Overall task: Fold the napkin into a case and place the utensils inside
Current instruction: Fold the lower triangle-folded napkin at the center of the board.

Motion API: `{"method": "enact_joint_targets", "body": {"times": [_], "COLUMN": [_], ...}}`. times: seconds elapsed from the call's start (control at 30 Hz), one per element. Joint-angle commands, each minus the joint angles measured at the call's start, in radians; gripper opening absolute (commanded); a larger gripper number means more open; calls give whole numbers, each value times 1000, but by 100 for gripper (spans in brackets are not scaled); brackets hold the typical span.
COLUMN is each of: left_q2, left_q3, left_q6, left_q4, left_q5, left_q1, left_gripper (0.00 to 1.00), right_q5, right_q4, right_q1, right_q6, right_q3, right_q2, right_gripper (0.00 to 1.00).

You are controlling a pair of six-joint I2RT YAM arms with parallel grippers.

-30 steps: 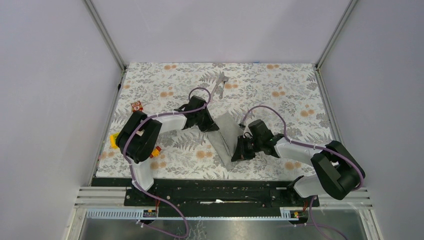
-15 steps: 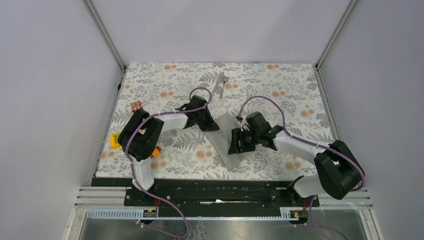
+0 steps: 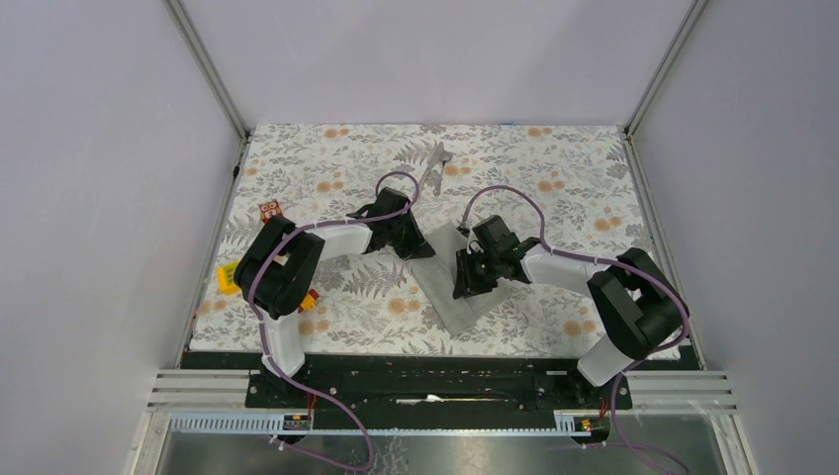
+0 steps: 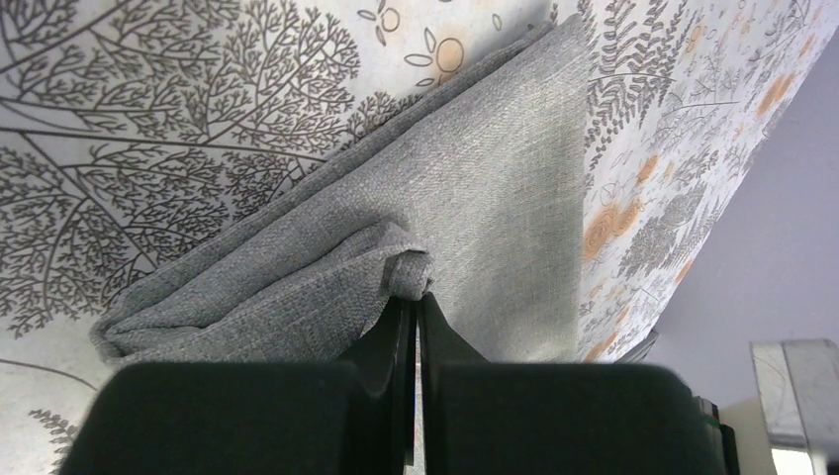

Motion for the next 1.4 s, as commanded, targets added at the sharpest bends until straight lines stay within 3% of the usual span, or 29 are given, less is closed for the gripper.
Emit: {"method": "enact_joint_targets", "body": {"times": [0.0,0.13,0.23,0.43,0.53,0.63,0.7,0.87,0.9,1.37], "left_q2": [14,21,20,-48,-115,-181,-211,-153,-134,1], "left_q3": [52,60,69,65,72,59,38,41,49,-32], "left_q6": [10,8,18,15,40,57,66,82,82,-37], "left_q4": [47,51,38,31,2,-26,-36,-27,-15,253], "left_q5": [22,30,34,67,83,94,102,172,194,257], "left_q1": [-1,-1,-1,-1,5,36,74,144,145,139], "left_gripper": [0,0,1,32,40,42,37,6,3,0], "right_q5": [30,65,103,134,137,136,136,125,125,119], "right_q4": [27,27,31,27,27,27,29,41,41,36], "right_q1": [-4,-6,-5,-5,-5,-6,-5,-6,-7,-5], "right_q6": [-7,5,12,8,5,3,5,11,13,13], "right_q3": [57,44,31,35,35,38,36,32,32,37], "right_q2": [22,13,10,14,17,19,14,11,13,13], "right_gripper": [24,10,4,0,0,0,0,0,0,0]}}
